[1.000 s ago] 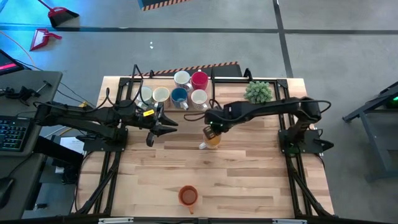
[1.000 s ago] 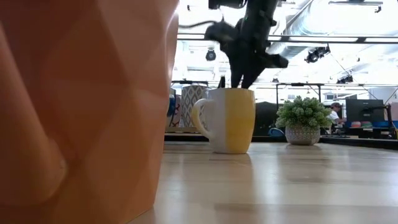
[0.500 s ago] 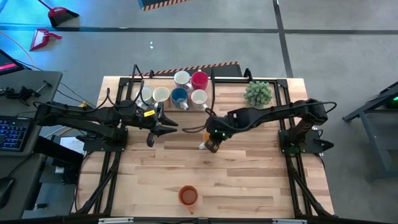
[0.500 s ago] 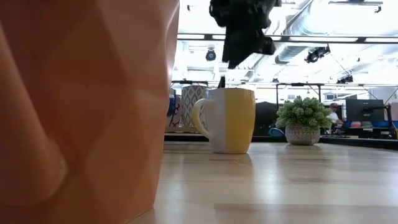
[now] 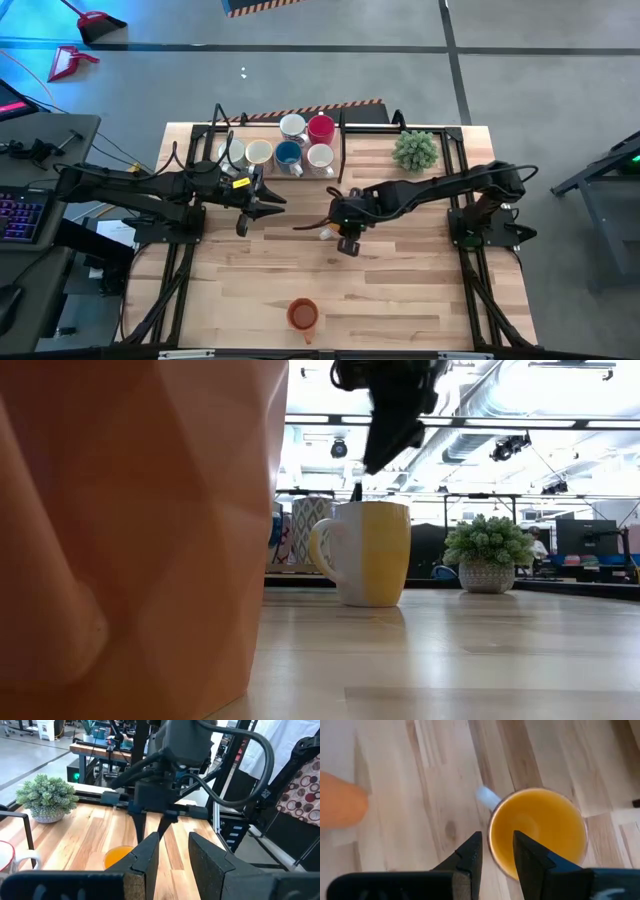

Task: Place coffee mugs
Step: Put the yellow mug on the shelf

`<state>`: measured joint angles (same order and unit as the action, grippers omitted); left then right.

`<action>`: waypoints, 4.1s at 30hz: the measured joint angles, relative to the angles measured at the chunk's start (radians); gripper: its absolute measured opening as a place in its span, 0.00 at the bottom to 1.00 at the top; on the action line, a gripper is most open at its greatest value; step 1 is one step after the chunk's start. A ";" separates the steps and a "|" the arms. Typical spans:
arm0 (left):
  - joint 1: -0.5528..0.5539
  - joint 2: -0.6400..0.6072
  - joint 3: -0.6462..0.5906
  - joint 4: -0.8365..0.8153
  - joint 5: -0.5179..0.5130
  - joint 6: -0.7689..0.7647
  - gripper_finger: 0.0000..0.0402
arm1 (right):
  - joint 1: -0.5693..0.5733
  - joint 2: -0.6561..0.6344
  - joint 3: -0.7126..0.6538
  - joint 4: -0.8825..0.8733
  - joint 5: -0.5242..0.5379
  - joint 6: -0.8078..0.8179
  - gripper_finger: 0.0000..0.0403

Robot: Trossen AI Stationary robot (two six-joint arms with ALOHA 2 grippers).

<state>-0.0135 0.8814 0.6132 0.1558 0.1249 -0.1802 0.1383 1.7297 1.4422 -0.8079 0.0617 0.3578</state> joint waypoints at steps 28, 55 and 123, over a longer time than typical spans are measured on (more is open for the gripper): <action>0.000 0.000 0.000 0.000 0.000 -0.010 0.23 | 0.010 0.145 0.000 0.006 -0.014 -0.096 0.21; 0.000 0.000 0.000 -0.002 0.007 -0.010 0.23 | 0.015 0.211 0.017 0.007 0.033 0.308 0.01; 0.000 0.000 0.000 0.013 0.006 -0.071 0.23 | -0.060 0.300 0.179 -0.159 -0.135 0.800 0.24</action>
<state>-0.0138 0.8814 0.6132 0.1686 0.1310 -0.2512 0.0784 2.0294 1.6215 -0.9673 -0.0731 1.1580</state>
